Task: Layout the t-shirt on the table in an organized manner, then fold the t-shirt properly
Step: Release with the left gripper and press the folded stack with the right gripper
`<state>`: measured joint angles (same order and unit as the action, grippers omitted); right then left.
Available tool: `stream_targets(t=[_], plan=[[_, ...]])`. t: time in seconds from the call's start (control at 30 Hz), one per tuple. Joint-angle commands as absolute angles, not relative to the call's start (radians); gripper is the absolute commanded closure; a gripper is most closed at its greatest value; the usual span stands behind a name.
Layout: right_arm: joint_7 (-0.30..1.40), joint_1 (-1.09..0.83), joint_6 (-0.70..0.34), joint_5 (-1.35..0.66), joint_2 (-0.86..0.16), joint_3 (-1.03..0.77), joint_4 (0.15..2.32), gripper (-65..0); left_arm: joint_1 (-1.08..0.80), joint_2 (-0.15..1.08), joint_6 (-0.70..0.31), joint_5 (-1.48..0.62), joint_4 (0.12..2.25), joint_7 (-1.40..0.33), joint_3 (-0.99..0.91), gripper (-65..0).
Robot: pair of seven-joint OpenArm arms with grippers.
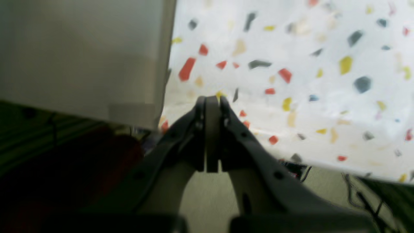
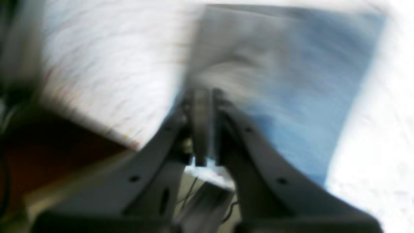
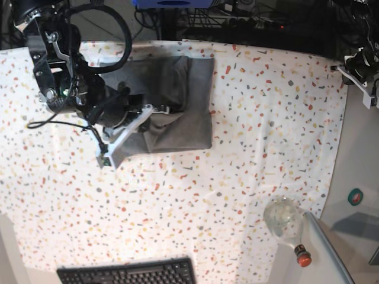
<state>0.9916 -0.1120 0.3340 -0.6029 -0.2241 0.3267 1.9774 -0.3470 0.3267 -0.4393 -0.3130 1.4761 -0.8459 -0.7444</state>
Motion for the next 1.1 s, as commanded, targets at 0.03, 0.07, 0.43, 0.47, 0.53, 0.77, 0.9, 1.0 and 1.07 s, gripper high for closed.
stream_targets(t=[0.03, 0.07, 0.43, 0.47, 0.53, 0.77, 0.9, 1.0, 1.07], plan=[[0.911, -0.125, 0.329, -0.625, -0.213, 0.251, 1.929, 0.0, -0.351, 0.349, -0.435, -0.305, 1.491, -0.837, -0.782, 0.0], [0.889, -0.128, 0.328, -0.625, -0.213, 0.237, 1.894, 0.0, -0.349, 0.349, -0.435, -0.305, 1.491, -0.837, -0.786, 0.0], [0.819, -0.028, 0.328, -0.627, -0.236, 0.430, 1.659, 0.0, -0.331, 0.348, -0.435, -0.305, 1.491, -0.837, -0.780, 0.0], [0.819, -0.012, 0.328, -0.627, -0.229, 0.453, 1.652, 0.0, -0.331, 0.348, -0.435, -0.305, 1.491, -0.837, -0.780, 0.0], [0.820, 0.025, 0.328, -0.627, -0.197, 0.484, 1.620, 0.0, -0.331, 0.348, -0.435, -0.305, 1.491, -0.837, -0.780, 0.0], [0.819, 0.185, 0.328, -0.627, -0.071, 0.579, 1.419, 0.0, -0.329, 0.346, -0.435, -0.305, 1.491, -0.837, -0.780, 0.0], [0.792, 0.277, 0.328, -0.625, -0.018, 0.680, 1.294, 0.0, -0.329, 0.346, -0.435, -0.305, 1.489, -0.837, -0.780, 0.0], [0.797, 0.292, 0.334, -0.631, -0.033, 0.730, 1.345, 0.0, -0.329, 0.346, -0.435, -0.305, 1.489, -0.837, -0.780, 0.0], [0.871, 0.265, 0.335, -0.631, -0.065, 0.731, 1.461, 0.0, -0.329, 0.348, -0.435, -0.305, 1.489, -0.837, -0.780, 0.0]])
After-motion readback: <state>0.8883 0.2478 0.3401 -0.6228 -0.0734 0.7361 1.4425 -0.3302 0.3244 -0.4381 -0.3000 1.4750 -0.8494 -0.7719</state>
